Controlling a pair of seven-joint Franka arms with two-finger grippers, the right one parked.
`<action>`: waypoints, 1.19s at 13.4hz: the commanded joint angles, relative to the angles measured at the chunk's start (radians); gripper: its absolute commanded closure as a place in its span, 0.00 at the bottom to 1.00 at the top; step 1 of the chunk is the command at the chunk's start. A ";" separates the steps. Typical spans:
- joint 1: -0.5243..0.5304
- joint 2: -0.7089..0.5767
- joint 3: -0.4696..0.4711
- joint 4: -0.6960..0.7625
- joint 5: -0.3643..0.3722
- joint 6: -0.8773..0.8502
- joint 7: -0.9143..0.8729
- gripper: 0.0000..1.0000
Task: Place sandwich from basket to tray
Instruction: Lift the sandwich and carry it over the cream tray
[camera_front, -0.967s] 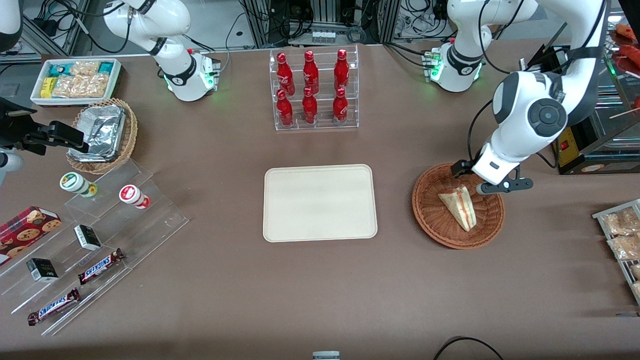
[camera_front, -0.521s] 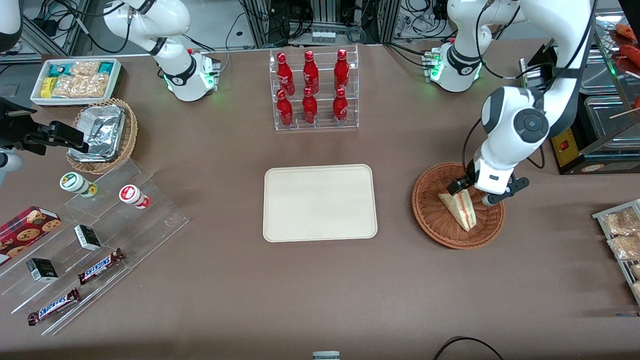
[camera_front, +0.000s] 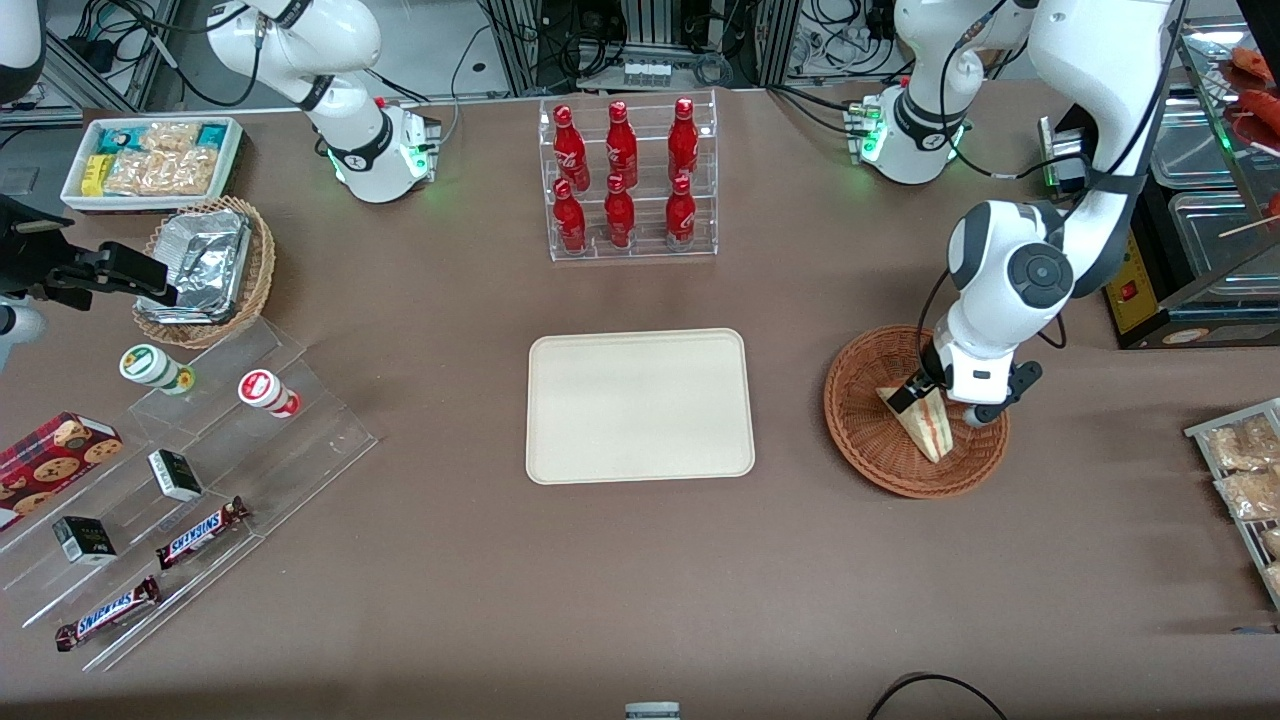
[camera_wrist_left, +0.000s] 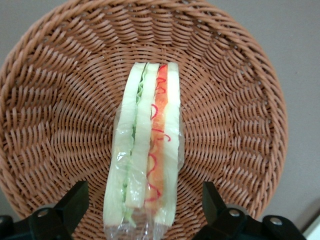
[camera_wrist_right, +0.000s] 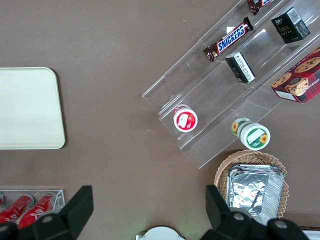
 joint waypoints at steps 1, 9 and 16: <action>-0.008 0.022 0.005 0.007 0.005 0.022 -0.026 0.24; -0.005 -0.040 0.006 0.015 0.011 -0.019 -0.006 1.00; -0.140 0.020 -0.017 0.338 0.015 -0.395 0.037 1.00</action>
